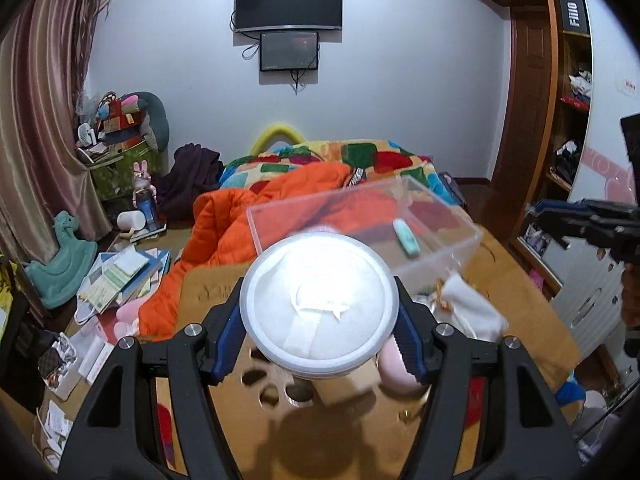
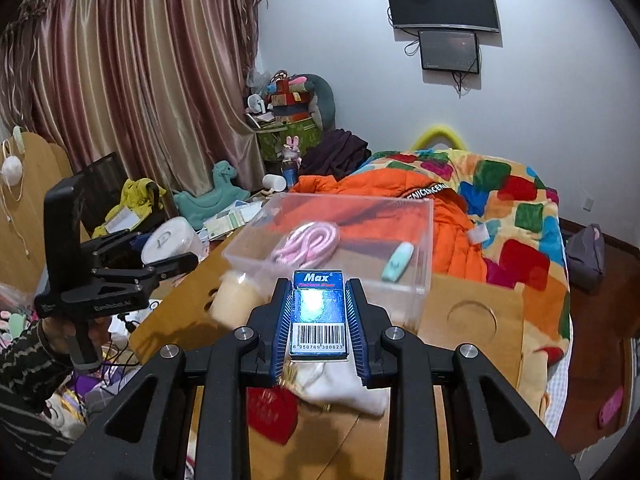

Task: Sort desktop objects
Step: 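Carry the tub and card into the clear box and release them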

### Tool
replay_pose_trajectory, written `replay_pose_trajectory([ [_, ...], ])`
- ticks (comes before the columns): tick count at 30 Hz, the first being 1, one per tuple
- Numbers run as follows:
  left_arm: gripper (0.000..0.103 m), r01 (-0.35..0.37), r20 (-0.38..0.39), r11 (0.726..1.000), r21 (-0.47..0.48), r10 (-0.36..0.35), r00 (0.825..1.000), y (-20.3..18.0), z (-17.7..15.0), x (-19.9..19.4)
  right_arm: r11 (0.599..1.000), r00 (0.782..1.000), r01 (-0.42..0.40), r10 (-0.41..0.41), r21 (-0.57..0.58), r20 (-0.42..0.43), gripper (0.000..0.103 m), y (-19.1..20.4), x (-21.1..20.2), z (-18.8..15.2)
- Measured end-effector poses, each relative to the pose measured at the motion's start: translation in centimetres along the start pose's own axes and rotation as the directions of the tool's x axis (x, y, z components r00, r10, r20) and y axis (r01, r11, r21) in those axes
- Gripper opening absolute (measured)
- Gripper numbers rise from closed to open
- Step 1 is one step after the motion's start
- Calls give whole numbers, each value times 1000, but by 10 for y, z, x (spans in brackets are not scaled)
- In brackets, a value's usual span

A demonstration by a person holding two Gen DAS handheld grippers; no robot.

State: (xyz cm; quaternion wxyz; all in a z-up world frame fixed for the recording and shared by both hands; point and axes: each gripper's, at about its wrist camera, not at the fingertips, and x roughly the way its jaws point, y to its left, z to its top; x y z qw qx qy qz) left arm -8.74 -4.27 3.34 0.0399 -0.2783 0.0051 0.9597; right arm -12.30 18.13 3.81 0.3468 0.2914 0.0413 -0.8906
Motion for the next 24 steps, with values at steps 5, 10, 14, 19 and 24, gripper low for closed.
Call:
replay_pose_trajectory([
  [5,65,0,2,1000,5,0,1000,5,21,17,1000,1000,-12,12,16,-24,25,-13,32,16],
  [10,65,29,-39,1000,11,-28,999,6,32,46,999,997,-21,23,27,-71,25,-23,69,23],
  [14,65,52,-82,998,17,-51,995,7,34,71,999,993,-29,33,36,-116,25,-30,98,23],
  [19,65,82,-153,997,10,-79,985,10,32,105,999,986,-31,35,29,-162,25,-35,124,26],
  [24,65,113,-233,994,3,-109,966,10,31,135,1000,977,-24,26,11,-213,25,-38,148,30],
])
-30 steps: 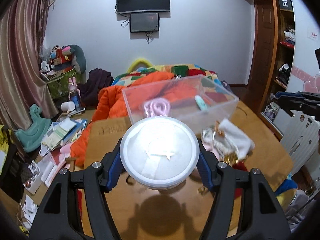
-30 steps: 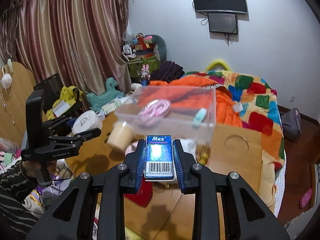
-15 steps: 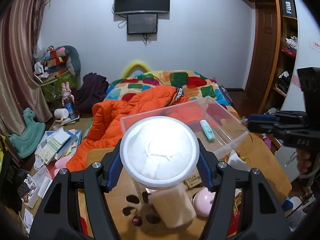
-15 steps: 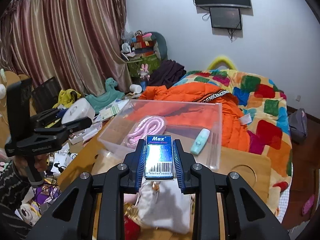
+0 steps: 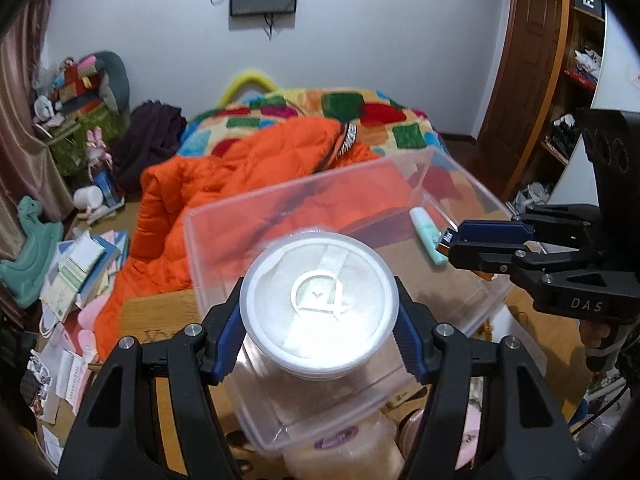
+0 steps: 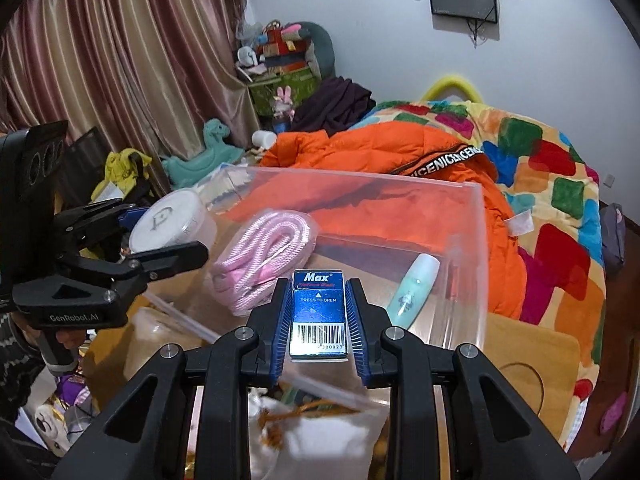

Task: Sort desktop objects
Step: 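Carry the tub and card into the clear box and release them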

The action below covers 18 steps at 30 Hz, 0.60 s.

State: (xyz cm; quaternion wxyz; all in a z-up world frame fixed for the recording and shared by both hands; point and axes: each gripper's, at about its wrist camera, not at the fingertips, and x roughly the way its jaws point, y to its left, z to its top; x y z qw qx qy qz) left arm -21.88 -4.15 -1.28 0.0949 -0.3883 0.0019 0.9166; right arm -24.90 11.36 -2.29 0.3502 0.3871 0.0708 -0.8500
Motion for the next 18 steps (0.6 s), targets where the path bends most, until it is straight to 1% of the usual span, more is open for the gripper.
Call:
replay_pose_trajectory([
  [4,65,21,-49,1000,11,-20,999,0,5,15,1000,999,19,-19,-8,-50,25,-2,15,3],
  [8,65,25,-72,999,28,-22,997,-2,7,23,999,994,40,-43,-31,-99,25,-1,29,6],
  [12,65,28,-97,999,33,-25,995,-2,6,31,998,992,54,-59,-45,-115,25,0,35,8],
  [15,65,17,-99,998,60,-11,995,-6,6,32,998,990,50,-56,-50,-132,25,0,39,9],
  [18,65,7,-96,997,81,1,995,-10,4,35,995,989,66,-75,-79,-129,25,3,42,8],
])
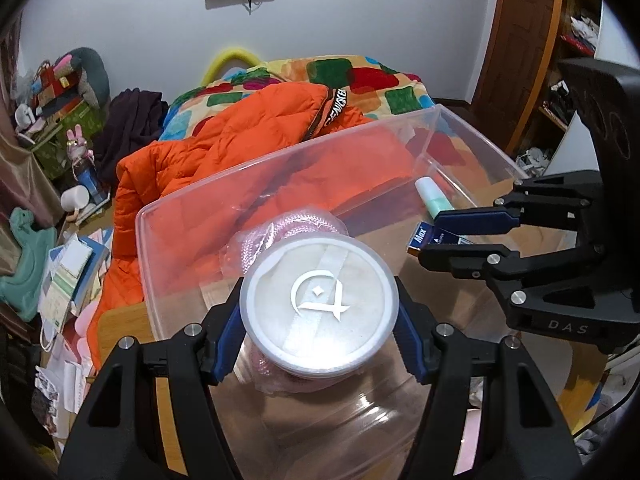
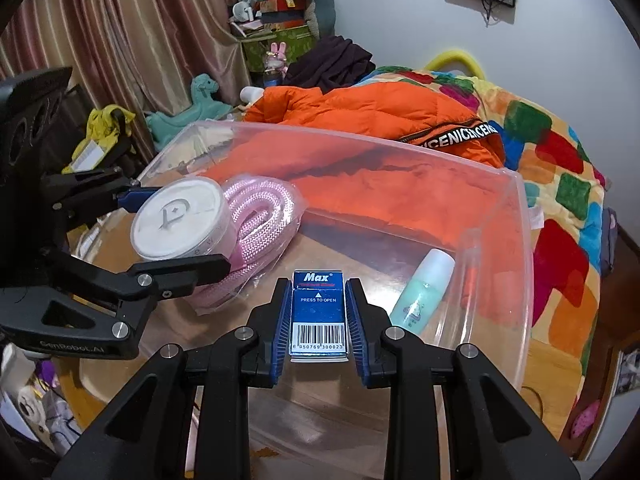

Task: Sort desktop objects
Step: 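Carry the tub and card into the clear box and release them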

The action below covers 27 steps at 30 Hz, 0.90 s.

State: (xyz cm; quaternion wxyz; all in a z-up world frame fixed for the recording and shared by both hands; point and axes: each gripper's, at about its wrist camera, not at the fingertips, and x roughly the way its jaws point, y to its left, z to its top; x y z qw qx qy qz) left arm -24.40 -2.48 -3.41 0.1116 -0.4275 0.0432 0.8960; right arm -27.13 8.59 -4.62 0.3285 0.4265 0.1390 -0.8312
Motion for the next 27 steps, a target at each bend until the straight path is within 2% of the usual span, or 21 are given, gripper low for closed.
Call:
replay_pose_trajectory([
  [12,65,-19,23,998,56,17,1000,-10,1,-1,996,997,65,-63,-60,34,25,5,-2,0],
  [18,66,-22,38,998,58,19,999,-10,0,-5,994,996,83,-80,-65,45,29,6,-7,0],
  [22,68,-30,89,996,87,23,996,-16,-1,-22,994,995,83,-79,-72,53,41,8,-13,-2],
  [27,71,-45,114,993,109,32,993,-24,-4,-37,991,992,109,-103,-83,79,48,15,-25,-7],
])
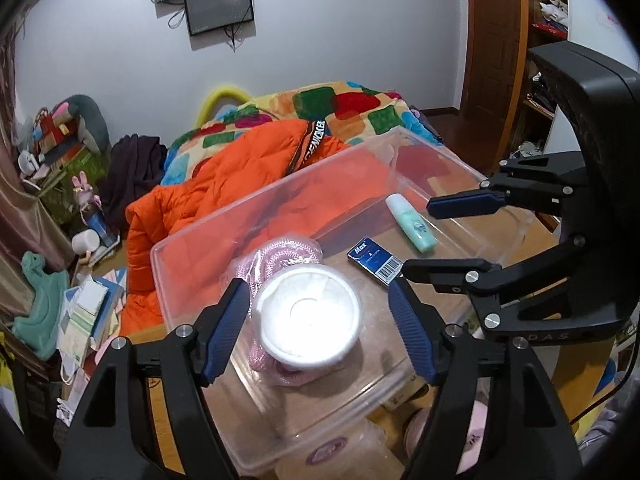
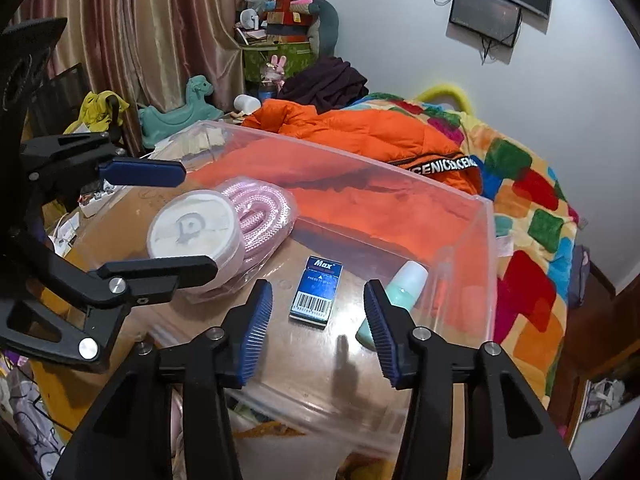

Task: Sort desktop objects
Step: 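Carry the tub and card into the clear box and release them, then grasp the beige cup with the left tool while the right grasps the white pouch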

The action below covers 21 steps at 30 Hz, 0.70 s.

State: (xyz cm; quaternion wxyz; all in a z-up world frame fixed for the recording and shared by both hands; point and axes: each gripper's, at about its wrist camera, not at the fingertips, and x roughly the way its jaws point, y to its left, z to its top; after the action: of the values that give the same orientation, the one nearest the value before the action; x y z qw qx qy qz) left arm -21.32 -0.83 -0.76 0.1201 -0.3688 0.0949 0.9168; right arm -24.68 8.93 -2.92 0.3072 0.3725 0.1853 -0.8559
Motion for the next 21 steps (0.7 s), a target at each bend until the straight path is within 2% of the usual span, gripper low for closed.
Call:
replay_pose_trajectory([
  [7,76,-22,39,1000,7,22,999,-6,-2,-27,997,996,73,-72,-13,59,64,7,-30,-6],
  [11,82,-35,69,999,-10,36,997,-8,-6,-45,993,989,119,-116,-24,96,74,12,-51,-12],
  [15,85,-51,104,998,-27,54,993,-10,-13,-64,988,981,150,-145,-30,130,78,19,-69,-20],
  [17,90,-57,109,998,-36,60,992,-10,-17,-70,986,977,163,-156,-34,144,81,23,-77,-23],
  [21,92,-73,120,996,-46,78,990,-11,-27,-81,987,973,162,-157,-17,167,82,27,-91,-33],
])
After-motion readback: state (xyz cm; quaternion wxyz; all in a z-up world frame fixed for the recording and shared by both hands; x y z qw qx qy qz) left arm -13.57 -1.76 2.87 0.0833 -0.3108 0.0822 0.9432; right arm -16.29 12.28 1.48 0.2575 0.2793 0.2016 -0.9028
